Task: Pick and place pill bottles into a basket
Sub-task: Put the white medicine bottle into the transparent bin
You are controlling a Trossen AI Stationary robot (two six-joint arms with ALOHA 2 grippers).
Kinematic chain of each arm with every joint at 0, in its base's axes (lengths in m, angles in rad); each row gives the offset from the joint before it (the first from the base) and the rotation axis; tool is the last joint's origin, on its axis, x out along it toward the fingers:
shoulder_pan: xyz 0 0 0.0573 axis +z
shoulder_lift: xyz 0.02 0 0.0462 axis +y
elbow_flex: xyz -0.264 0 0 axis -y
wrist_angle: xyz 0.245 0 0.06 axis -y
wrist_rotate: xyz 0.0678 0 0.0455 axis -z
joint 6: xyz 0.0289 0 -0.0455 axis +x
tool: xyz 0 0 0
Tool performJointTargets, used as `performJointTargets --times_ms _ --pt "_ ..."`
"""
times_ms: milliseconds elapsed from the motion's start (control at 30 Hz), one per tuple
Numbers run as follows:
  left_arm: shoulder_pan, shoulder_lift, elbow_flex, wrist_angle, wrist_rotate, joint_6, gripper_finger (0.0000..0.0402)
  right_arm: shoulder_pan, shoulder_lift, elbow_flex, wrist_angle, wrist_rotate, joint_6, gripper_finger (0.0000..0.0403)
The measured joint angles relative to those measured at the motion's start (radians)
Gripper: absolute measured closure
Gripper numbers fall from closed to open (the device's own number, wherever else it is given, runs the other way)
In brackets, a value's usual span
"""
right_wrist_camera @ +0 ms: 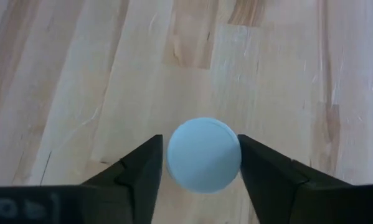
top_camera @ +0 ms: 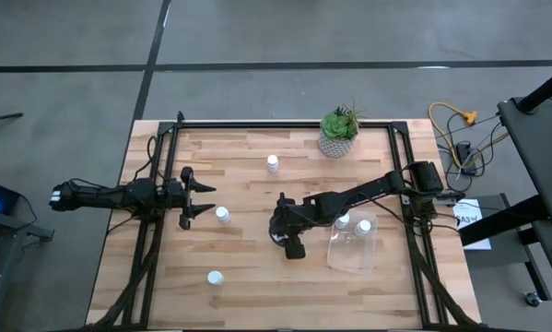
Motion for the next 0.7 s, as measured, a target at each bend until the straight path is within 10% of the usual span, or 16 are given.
performJointTargets --times_ms 700 --pt "0.000 0.000 0.000 0.000 0.000 0.000 0.0180 -0.046 -0.119 0.142 -0.315 0.049 0.004 0.0259"
